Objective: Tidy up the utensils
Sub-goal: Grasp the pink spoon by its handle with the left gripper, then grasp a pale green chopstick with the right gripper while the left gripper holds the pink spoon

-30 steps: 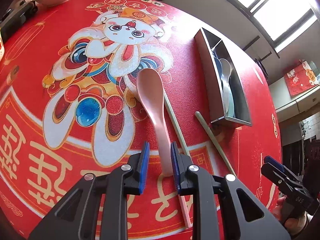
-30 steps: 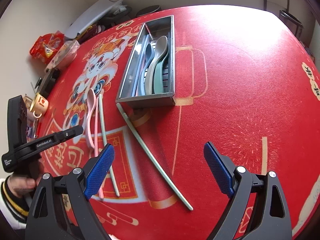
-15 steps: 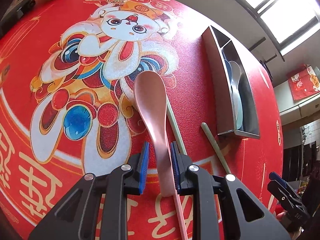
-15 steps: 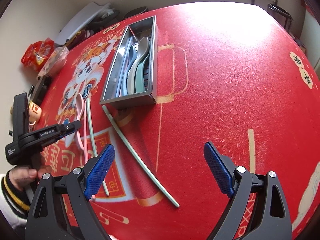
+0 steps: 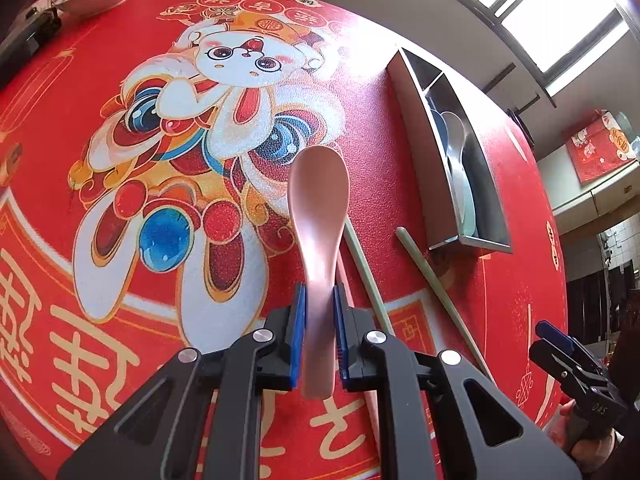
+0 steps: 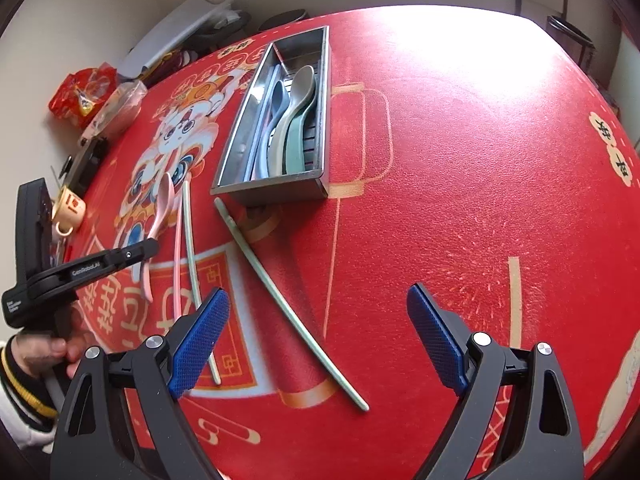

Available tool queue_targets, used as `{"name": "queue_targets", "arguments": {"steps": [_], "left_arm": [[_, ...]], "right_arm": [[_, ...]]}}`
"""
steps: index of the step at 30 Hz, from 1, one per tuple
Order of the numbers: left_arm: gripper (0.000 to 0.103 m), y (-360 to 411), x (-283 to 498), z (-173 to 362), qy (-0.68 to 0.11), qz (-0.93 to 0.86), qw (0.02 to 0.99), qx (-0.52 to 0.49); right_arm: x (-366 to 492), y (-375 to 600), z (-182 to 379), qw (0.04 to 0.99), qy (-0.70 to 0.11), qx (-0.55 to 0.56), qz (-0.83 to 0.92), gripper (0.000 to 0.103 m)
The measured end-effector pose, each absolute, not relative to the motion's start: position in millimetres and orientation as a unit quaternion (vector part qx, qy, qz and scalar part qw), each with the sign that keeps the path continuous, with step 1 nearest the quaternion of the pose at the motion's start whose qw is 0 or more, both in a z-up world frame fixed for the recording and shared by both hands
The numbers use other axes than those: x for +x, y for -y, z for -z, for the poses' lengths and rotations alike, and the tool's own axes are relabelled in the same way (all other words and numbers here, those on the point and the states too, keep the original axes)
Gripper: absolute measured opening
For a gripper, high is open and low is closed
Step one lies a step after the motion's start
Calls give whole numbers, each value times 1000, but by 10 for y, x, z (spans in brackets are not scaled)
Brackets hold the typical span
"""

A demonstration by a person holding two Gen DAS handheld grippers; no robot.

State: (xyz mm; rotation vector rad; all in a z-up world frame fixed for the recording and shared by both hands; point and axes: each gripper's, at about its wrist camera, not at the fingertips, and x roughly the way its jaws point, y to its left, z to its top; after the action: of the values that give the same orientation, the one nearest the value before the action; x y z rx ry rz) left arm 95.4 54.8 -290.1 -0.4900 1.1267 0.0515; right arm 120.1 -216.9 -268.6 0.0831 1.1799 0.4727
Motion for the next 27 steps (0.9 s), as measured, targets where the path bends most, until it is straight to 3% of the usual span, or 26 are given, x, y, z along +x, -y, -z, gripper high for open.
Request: {"name": "queue_targets", "arguments": {"steps": [3, 5, 14, 27], "left_arm": [[13, -564, 823, 2907, -533, -24, 814, -230], [13, -566, 751, 2906, -534, -25, 813, -232], [13, -612, 532, 2898, -535, -34, 815, -222], [13, -675, 402, 2983, -546, -38, 808, -218]], "right_arm": [[1167, 2095, 2706, 802, -550, 21, -234, 85], [1139, 2011, 2725, 801, -546, -6, -244, 66], [1106, 1696, 2927, 786, -554, -72, -265, 33], [1084, 1350, 3029, 786, -529, -147, -285, 29]]}}
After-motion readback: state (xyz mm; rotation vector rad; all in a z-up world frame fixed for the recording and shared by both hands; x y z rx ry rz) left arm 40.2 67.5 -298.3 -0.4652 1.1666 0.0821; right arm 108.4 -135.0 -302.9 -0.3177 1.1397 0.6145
